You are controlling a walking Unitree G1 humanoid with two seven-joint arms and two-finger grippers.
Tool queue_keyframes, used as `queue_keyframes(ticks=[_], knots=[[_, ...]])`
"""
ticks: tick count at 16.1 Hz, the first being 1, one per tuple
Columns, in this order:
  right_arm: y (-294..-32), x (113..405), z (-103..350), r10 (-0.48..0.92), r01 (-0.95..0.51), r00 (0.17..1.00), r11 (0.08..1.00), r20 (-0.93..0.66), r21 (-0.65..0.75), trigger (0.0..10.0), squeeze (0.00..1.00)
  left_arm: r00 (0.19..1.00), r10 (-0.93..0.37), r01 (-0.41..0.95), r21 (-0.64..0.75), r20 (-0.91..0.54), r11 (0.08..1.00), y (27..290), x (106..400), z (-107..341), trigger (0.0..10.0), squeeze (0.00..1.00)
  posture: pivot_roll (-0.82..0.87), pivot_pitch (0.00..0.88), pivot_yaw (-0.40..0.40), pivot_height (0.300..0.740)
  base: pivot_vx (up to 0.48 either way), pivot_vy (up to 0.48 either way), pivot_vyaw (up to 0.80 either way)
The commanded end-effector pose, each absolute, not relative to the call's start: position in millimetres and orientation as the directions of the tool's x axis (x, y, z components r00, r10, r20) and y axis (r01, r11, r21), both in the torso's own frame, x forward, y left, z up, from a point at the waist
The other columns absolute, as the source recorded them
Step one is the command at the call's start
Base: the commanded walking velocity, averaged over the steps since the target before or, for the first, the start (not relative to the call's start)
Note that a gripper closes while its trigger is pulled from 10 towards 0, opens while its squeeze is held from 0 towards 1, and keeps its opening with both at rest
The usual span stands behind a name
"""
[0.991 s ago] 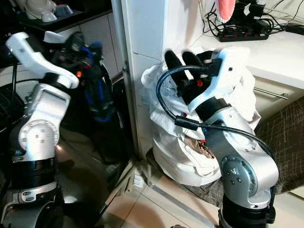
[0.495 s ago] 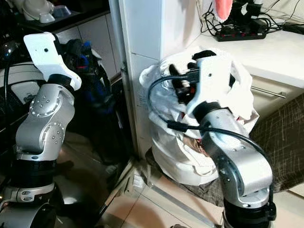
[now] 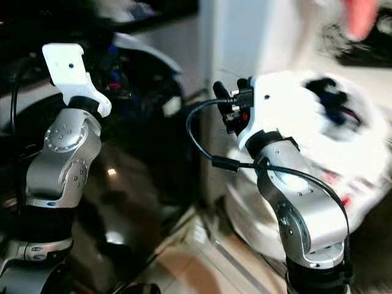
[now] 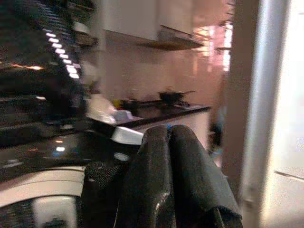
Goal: Clothes washing
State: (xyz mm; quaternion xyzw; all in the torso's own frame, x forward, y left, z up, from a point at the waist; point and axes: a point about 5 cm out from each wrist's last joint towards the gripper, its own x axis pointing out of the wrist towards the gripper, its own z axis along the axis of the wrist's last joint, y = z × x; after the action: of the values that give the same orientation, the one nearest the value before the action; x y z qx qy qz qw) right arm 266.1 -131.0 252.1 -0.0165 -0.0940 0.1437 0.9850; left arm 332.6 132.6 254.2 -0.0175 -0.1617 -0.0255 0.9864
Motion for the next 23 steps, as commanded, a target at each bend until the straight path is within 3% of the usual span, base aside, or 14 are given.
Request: queue_keyframes(ticks=[1,8,23], knots=[[-129.0,265.3,254.9,0.296,-0.29,0.934,0.955,0.2,-0.062,10.0,0.0,0.934,-0.058,0.065,-0.008,0.352,0.998,129.6,333.3,263.1,10.0,0.0,-0.09,0.0,0.078,0.74,0.315,0.0,0.8],[-133.9,265.1,253.6,0.258,-0.263,0.942,0.965,0.213,-0.006,10.0,0.0,0.936,-0.065,0.074,-0.015,0.346,0.997,128.9,334.6,262.5,10.0,0.0,-0.09,0.0,0.08,0.74,0.318,0.0,0.11],[-136.2,263.9,252.5,0.245,-0.255,0.946,0.967,0.212,0.018,10.0,0.0,0.943,-0.057,0.067,-0.02,0.327,0.998,126.8,337.3,258.4,10.0,0.0,-0.09,0.0,0.085,0.74,0.0,0.0,0.0]])
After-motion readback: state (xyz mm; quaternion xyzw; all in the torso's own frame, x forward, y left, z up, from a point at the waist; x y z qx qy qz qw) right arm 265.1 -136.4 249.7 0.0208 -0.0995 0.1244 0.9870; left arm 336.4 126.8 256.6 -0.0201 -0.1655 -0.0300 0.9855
